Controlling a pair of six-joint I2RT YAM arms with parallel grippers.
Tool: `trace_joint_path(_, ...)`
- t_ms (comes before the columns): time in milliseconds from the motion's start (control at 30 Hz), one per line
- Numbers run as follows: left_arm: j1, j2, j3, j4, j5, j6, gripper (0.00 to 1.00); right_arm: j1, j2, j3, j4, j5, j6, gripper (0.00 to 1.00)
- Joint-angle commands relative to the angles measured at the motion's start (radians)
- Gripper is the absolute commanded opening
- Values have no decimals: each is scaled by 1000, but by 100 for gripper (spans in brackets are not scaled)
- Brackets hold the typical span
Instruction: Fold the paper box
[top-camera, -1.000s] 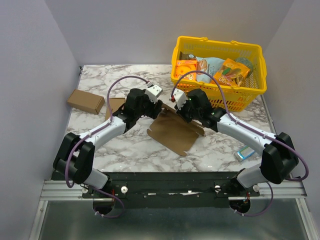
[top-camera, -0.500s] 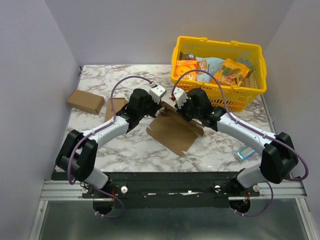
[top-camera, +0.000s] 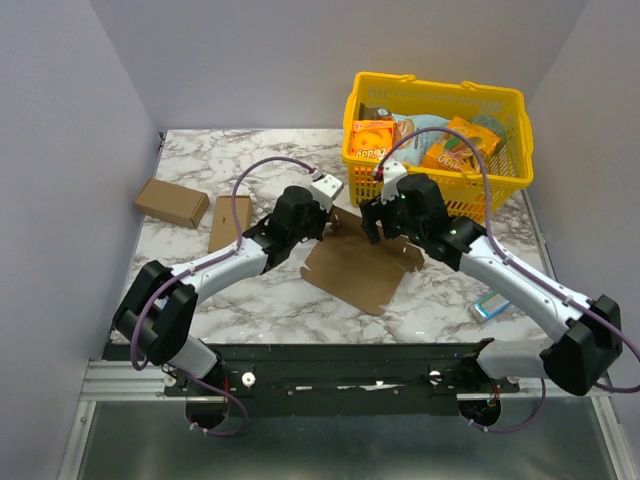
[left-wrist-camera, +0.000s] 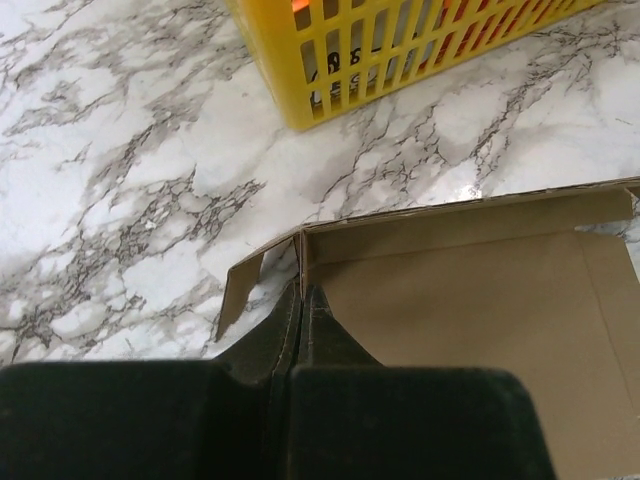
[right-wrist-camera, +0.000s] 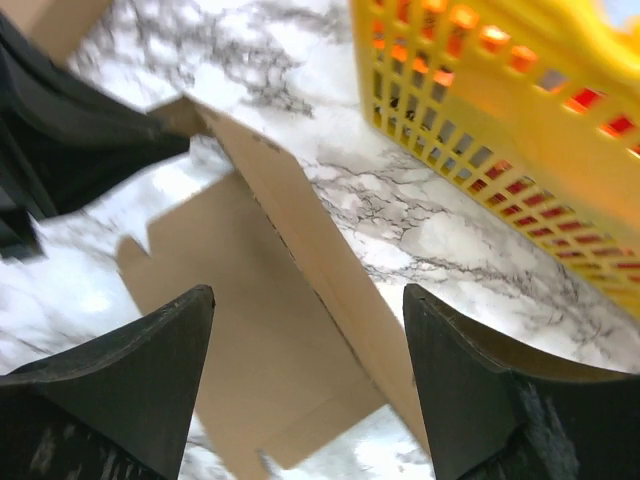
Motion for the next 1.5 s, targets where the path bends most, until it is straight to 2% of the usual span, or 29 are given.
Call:
trace_joint_path(0, -28, -35, -25, -98, -178, -166, 0, -4, -123, -84, -109, 124, 353, 84)
trace_joint_path(33, -33, -46, -26, -104, -189, -180, 0, -4, -149, -106, -110, 120, 441, 84)
trace_joint_path(133, -43, -80, -43, -127, -231, -240, 0, -6, -228, -178, -82, 45, 561, 85)
trace_joint_path(200, -57, -100, -62, -139, -258, -264, 0, -4, -260, -221, -4, -64, 670, 85)
trace_joint_path(300, -74, -133, -85, -141, -266, -290, 0, -4, -251, -287, 107, -183, 810, 85)
trace_joint_path(467, -96, -161, -97, -153, -294, -307, 0, -4, -203, -358, 281, -224, 1003, 84)
trace_joint_path(567, -108, -172, -114, -153, -304, -310, 0, -2, -183, -387, 344, -161, 1081, 84)
trace_joint_path(800, -123, -184, -132, -139, -321, -320, 0, -4, -136, -399, 357, 44, 1160, 83)
trace_joint_path(1167, -131, -195, -152, -115, -326, -314, 0, -4, -21, -361, 404, 189, 1258, 79)
trace_joint_path(1467, -134, -225, -184, -72, -301, -303, 0, -4, 28, -349, 409, 241, 1296, 52)
